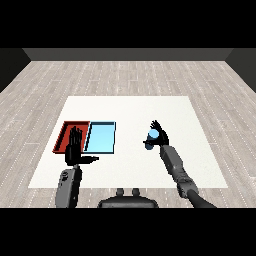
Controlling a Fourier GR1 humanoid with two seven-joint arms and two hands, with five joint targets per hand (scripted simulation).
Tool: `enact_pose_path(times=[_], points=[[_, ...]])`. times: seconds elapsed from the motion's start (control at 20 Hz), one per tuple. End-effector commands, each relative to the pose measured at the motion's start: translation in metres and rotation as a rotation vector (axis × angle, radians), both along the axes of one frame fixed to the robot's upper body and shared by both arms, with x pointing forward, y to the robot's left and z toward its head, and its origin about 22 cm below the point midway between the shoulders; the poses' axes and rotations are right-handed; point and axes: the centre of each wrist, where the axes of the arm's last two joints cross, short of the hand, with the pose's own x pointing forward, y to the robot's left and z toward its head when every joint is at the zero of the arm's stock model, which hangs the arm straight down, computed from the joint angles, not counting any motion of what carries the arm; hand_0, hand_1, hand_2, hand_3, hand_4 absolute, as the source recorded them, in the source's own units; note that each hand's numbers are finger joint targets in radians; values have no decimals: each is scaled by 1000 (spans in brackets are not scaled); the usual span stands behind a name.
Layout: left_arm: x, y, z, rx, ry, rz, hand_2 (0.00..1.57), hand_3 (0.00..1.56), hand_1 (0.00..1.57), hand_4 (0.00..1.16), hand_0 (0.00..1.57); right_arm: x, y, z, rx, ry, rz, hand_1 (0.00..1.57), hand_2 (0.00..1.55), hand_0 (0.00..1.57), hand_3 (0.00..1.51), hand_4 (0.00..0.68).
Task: Pick the blue can and put it in the blue box
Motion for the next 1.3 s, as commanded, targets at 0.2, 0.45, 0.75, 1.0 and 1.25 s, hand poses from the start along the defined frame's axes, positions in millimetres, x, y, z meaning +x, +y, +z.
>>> enact_pose_path(times=[0.2,0.45,0.75,1.0,1.25], points=[[-6,0,-13,-11,-5,10,0,0,0,0,0,-5,4,-5,-171,44,-38,1565,1488,1565,1450,673],[-1,-8,4,-8,-15,-3,0,0,0,0,0,2,22,4,-165,43,-65,1555,1490,1555,1441,680],[-3,-19,0,23,6,-45,0,0,0,0,0,1,11,13,-180,-70,-46,1503,1460,1503,1417,657],[5,-28,-30,86,61,-58,0,0,0,0,0,12,7,35,-178,-122,-30,1474,1453,1474,1411,643],[27,-43,-23,68,97,-129,0,0,0,0,0,15,9,76,-152,-221,22,1470,1441,1470,1409,651]])
